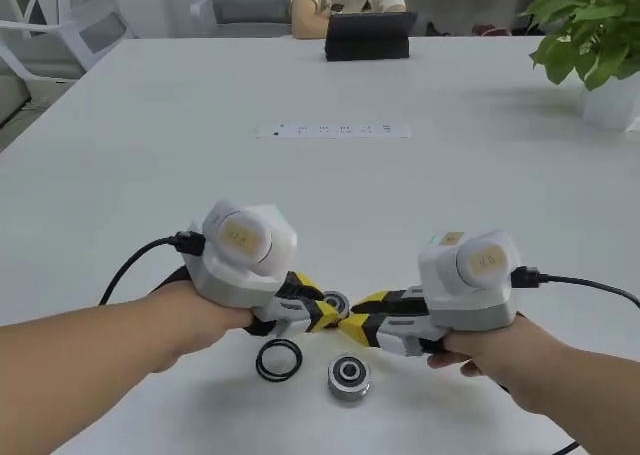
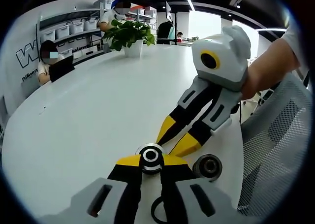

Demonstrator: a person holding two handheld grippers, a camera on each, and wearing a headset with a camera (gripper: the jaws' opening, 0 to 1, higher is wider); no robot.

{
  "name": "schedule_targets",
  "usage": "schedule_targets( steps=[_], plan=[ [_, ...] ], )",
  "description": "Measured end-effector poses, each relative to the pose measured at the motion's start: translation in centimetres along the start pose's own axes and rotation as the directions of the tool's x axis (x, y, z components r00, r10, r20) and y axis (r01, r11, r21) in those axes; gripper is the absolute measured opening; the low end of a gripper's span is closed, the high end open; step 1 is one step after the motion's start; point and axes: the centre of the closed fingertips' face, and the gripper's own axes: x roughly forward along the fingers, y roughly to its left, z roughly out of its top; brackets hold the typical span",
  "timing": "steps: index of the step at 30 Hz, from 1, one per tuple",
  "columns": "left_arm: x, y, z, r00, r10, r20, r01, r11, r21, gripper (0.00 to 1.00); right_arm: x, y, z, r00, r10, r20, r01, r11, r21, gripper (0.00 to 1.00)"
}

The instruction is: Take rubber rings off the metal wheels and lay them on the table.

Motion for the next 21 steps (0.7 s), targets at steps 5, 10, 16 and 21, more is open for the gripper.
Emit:
schedule_targets(
  steps=[5, 10, 16, 21],
  plan=[
    [0.14, 0.04, 0.11, 1.0, 0.005, 0.005, -0.005, 1.0, 0.001, 0.08, 0.04, 0.02, 0.0, 1.0, 0.004, 0.003, -0.004, 1.0, 0.002, 0.12],
    [0.22, 0.04, 0.1, 0.9999, 0.01, 0.012, -0.01, 1.0, -0.004, 0.07, 0.03, -0.04, -0.05, 0.9999, 0.011, 0.01, -0.012, 1.0, 0.02, 0.13],
    [0.25, 0.02, 0.09, 0.9999, 0.012, 0.007, -0.011, 1.0, -0.004, 0.07, -0.02, 0.02, -0.04, 0.9999, 0.015, 0.007, -0.015, 1.0, 0.017, 0.09],
    [0.29, -0.02, 0.08, 0.9999, 0.01, 0.005, -0.01, 1.0, -0.002, 0.07, -0.17, -0.13, -0.11, 0.9999, 0.013, 0.003, -0.013, 1.0, 0.025, 0.01]
  ],
)
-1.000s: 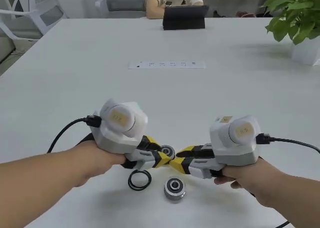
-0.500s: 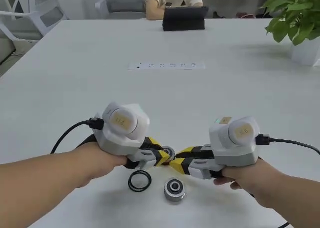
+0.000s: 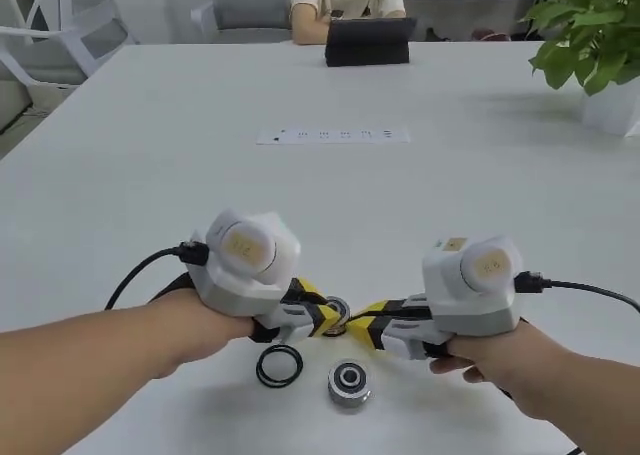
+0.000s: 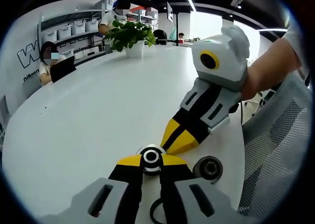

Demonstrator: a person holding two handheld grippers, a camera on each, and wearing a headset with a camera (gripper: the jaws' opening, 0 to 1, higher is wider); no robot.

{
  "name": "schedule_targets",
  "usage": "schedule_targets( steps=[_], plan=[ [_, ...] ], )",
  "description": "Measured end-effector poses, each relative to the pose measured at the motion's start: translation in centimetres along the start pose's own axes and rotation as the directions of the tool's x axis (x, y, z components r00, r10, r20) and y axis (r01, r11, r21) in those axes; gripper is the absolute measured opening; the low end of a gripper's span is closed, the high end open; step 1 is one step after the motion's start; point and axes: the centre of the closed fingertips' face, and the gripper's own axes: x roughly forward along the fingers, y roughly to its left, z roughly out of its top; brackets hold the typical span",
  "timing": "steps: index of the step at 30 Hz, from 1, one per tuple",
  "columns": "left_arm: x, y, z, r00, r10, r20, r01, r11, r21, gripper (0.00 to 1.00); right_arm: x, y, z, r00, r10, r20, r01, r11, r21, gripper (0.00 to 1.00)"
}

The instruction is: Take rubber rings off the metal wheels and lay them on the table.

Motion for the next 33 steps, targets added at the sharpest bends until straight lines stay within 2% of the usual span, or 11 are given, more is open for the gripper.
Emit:
schedule_targets(
  steps=[5, 9, 13, 17, 23, 33],
  plan=[
    [0.02, 0.0, -0.01, 1.0, 0.007, -0.002, -0.007, 1.0, -0.001, 0.07, 0.06, -0.12, -0.06, 0.9999, -0.01, -0.005, 0.01, 1.0, 0.004, 0.01],
    [0.03, 0.04, -0.02, 0.9999, 0.012, -0.005, -0.012, 1.0, 0.005, 0.07, 0.06, -0.3, -0.11, 0.9998, -0.021, 0.001, 0.02, 0.998, 0.057, 0.0],
    [0.01, 0.03, -0.06, 0.9999, 0.014, -0.004, -0.014, 1.0, 0.009, 0.07, -0.04, -0.41, -0.17, 0.9995, -0.022, 0.02, 0.019, 0.99, 0.141, 0.0],
    [-0.03, -0.12, -0.08, 0.9999, 0.013, -0.006, -0.013, 1.0, 0.015, 0.07, -0.13, -0.37, -0.24, 0.9994, -0.02, 0.028, 0.014, 0.985, 0.172, 0.0],
    [-0.06, -0.28, -0.1, 0.9999, 0.014, -0.008, -0.013, 1.0, 0.024, 0.07, -0.4, -0.41, -0.29, 0.9985, -0.019, 0.051, 0.006, 0.97, 0.244, 0.0],
    [-0.11, -0.37, -0.17, 0.9998, 0.014, -0.012, -0.014, 1.0, 0.026, 0.07, -0.72, -0.25, -0.03, 0.9969, -0.023, 0.075, 0.0, 0.956, 0.292, 0.0]
  ],
)
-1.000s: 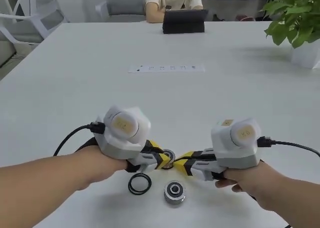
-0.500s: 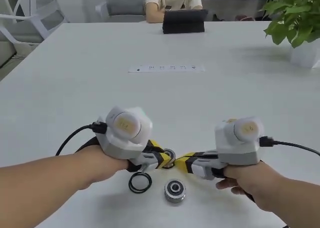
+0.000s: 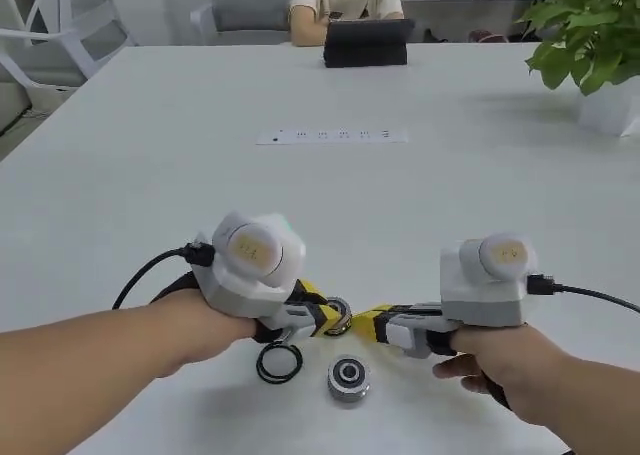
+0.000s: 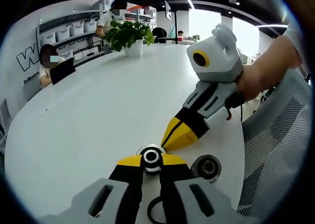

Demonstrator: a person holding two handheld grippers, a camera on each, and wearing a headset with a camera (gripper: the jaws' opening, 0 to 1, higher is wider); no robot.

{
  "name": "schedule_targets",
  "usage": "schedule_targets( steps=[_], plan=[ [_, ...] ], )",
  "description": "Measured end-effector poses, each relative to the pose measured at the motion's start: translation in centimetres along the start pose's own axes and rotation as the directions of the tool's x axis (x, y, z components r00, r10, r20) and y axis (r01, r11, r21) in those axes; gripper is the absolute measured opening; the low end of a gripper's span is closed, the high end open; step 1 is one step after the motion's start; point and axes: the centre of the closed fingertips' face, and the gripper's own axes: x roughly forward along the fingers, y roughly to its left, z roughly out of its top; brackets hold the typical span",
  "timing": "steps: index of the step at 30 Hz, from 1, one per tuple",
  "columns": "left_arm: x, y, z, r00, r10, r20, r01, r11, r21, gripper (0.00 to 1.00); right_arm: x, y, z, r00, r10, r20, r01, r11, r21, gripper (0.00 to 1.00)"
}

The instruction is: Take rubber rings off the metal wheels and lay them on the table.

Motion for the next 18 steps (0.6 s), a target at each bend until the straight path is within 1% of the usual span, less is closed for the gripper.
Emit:
schedule_targets(
  steps=[1, 2, 3, 4, 7, 13, 18],
  plan=[
    [0.0, 0.0, 0.0, 1.0, 0.0, 0.0, 0.0, 1.0, 0.0, 0.07, -0.02, -0.02, 0.06, 1.0, 0.001, 0.004, -0.001, 1.0, 0.007, 0.0],
    [0.0, -0.01, 0.01, 1.0, 0.0, 0.0, 0.0, 1.0, 0.001, 0.07, -0.17, -0.39, 0.54, 0.9994, -0.015, 0.03, 0.015, 1.0, 0.011, 0.0],
    [0.0, -0.02, 0.0, 1.0, 0.0, 0.0, 0.0, 1.0, 0.001, 0.07, -0.24, -0.14, 0.76, 0.9992, 0.003, 0.041, -0.005, 0.999, 0.044, 0.0],
    [0.0, -0.02, 0.0, 1.0, 0.0, -0.001, 0.0, 1.0, 0.001, 0.07, -0.3, -0.16, 0.94, 0.9989, 0.005, 0.047, -0.008, 0.998, 0.054, 0.0],
    [0.0, -0.08, 0.0, 1.0, 0.001, -0.004, -0.001, 1.0, 0.0, 0.07, -0.13, 0.02, 0.88, 0.9993, 0.003, 0.036, -0.004, 1.0, 0.029, 0.0],
    [-0.03, -0.15, 0.03, 1.0, 0.007, -0.006, -0.007, 1.0, 0.003, 0.07, -0.15, -0.12, 0.88, 0.9991, 0.002, 0.041, -0.004, 0.999, 0.043, 0.0],
    [-0.03, -0.15, 0.02, 0.9999, 0.009, -0.008, -0.009, 1.0, 0.002, 0.07, -0.19, 0.02, 0.96, 0.9992, 0.001, 0.039, -0.003, 0.999, 0.032, 0.0]
  ],
)
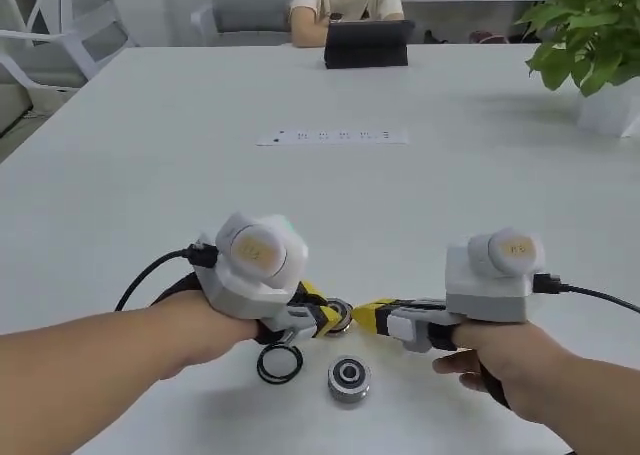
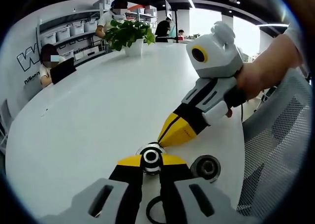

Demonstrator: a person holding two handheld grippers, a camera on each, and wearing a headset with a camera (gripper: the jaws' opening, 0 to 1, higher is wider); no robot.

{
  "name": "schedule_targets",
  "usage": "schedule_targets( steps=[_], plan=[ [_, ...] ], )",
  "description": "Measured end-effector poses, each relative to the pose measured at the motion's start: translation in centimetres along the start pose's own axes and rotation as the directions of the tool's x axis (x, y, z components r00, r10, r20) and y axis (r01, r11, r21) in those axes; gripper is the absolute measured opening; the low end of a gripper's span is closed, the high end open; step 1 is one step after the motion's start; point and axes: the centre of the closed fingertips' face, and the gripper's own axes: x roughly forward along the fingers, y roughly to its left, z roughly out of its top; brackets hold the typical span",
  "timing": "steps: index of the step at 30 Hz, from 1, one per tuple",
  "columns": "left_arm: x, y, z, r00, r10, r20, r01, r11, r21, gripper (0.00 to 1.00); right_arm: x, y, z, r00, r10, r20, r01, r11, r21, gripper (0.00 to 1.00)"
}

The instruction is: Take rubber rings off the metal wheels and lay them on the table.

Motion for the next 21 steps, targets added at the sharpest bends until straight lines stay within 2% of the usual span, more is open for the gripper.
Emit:
schedule_targets(
  steps=[6, 21],
  plan=[
    [0.01, -0.04, 0.04, 1.0, 0.002, -0.002, -0.002, 1.0, -0.004, 0.07, 0.01, 0.21, 0.12, 0.9999, 0.001, -0.016, -0.001, 1.0, -0.025, 0.0],
    [-0.03, -0.07, 0.04, 0.9999, 0.011, -0.011, -0.011, 1.0, -0.009, 0.07, 0.05, 0.57, 0.33, 0.9996, 0.001, -0.028, -0.002, 0.999, -0.034, 0.0]
  ],
)
